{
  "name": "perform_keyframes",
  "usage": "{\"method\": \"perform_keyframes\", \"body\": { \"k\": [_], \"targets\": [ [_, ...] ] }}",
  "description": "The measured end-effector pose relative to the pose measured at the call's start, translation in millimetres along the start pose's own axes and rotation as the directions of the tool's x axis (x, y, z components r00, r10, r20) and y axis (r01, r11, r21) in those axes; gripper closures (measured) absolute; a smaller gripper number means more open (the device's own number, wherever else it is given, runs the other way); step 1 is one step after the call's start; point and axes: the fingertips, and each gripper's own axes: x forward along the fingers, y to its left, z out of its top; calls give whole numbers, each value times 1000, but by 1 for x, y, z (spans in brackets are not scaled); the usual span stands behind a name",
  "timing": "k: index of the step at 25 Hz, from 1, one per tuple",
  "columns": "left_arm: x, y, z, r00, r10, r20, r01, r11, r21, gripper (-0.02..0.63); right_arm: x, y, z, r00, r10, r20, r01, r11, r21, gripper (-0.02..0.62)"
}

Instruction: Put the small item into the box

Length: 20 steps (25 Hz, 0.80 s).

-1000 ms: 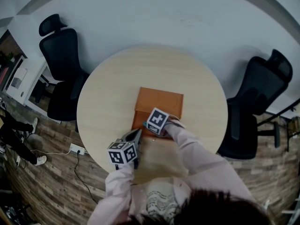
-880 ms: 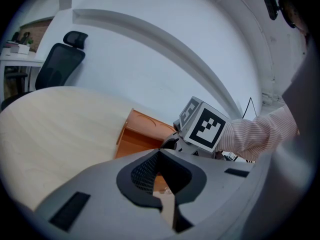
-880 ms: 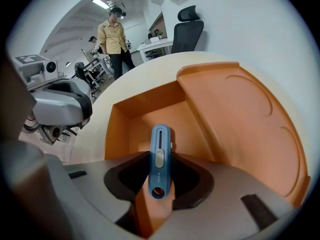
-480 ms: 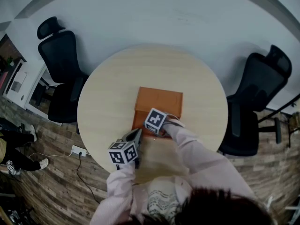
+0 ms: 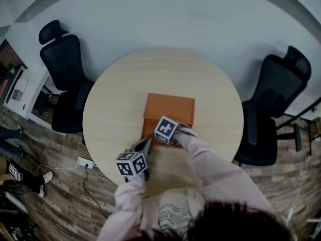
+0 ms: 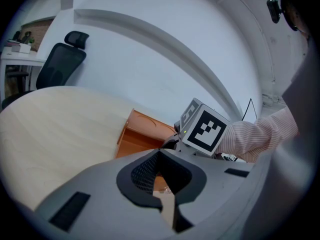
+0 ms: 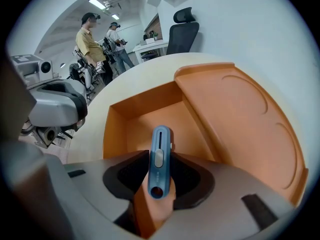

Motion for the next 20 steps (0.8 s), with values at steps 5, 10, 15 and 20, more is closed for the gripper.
{"method": "perform_keyframes", "body": {
  "k": [5,10,15,20],
  "targets": [
    [-1,0,-1,1000,1,-1,-1,1000,-1,595,-4,1,0,1000,-6,5,6,1000,9,426],
    [-2,0,0,1000,-4,2,4,1000,1,595,-6,1,-2,1000,-17,18,16,1000,22,425],
    [-4,-2,2,1000,-12,8,12,1000,9,595,-31,-1,2,990,-60,125,54,997,52,441],
    [-4,-7,0,1000,-27,2,27,999,20,595,-54,10,5,964,-29,263,-4,992,124,497]
  ]
}}
